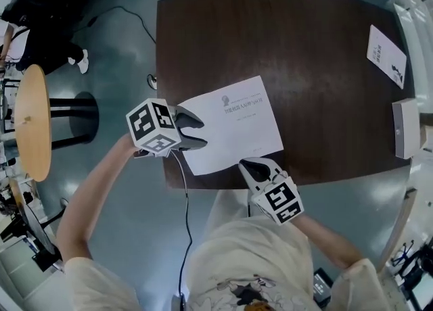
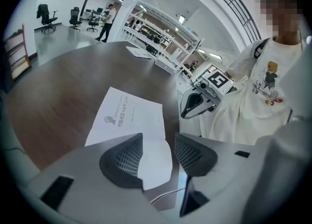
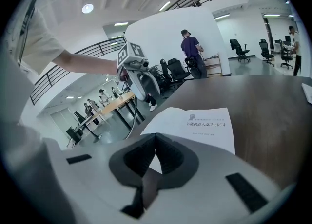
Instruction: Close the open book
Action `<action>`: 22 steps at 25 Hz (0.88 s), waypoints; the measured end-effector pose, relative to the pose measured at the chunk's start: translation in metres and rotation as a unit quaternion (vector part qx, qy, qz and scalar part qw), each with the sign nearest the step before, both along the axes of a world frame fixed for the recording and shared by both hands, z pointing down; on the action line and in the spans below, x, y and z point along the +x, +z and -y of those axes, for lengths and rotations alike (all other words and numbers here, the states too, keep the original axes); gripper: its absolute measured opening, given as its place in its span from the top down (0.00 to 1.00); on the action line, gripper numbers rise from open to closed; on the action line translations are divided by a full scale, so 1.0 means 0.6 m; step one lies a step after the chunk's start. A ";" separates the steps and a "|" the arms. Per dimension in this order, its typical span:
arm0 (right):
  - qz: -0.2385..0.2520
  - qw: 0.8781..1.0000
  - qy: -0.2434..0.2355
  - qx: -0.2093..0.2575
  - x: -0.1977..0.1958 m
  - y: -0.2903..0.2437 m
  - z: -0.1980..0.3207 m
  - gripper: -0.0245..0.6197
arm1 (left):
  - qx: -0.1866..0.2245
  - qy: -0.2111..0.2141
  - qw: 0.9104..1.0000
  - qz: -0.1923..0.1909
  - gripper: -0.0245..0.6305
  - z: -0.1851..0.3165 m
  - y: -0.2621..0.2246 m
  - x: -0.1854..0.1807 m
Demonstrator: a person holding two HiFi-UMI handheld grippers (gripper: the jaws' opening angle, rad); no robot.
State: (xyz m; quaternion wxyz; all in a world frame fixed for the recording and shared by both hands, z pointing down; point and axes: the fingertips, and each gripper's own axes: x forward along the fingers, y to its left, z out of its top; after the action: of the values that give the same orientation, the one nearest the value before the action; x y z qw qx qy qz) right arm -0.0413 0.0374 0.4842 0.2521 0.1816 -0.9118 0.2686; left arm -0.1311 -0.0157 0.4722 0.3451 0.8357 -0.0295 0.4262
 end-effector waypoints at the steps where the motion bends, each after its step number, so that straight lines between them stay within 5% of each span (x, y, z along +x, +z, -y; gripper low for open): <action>1: -0.001 1.000 -0.003 0.004 -0.002 -0.001 -0.005 0.95 | 0.008 -0.011 1.000 -0.002 0.66 -0.008 -0.003 -0.004; 6: -0.018 0.999 -0.026 0.029 -0.020 -0.004 -0.034 0.95 | 0.071 -0.107 0.992 0.008 0.95 -0.033 -0.015 -0.035; 13: -0.038 0.993 -0.086 0.068 -0.053 0.000 -0.085 0.95 | 0.102 -0.208 0.973 0.000 0.95 -0.113 -0.020 -0.049; 20: -0.056 0.986 -0.137 0.077 -0.071 0.004 -0.125 0.95 | 0.110 -0.317 0.942 0.008 0.95 -0.187 0.007 -0.032; 22: -0.058 0.985 -0.142 0.075 -0.075 0.004 -0.132 0.95 | 0.086 -0.368 0.926 -0.002 0.95 -0.207 0.021 -0.025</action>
State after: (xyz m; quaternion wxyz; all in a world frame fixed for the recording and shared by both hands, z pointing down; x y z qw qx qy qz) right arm -0.0862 0.1167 0.4863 0.3259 0.0836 -0.9298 0.1495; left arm -0.1459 0.1086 0.4849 0.4043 0.7933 -0.3713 0.2634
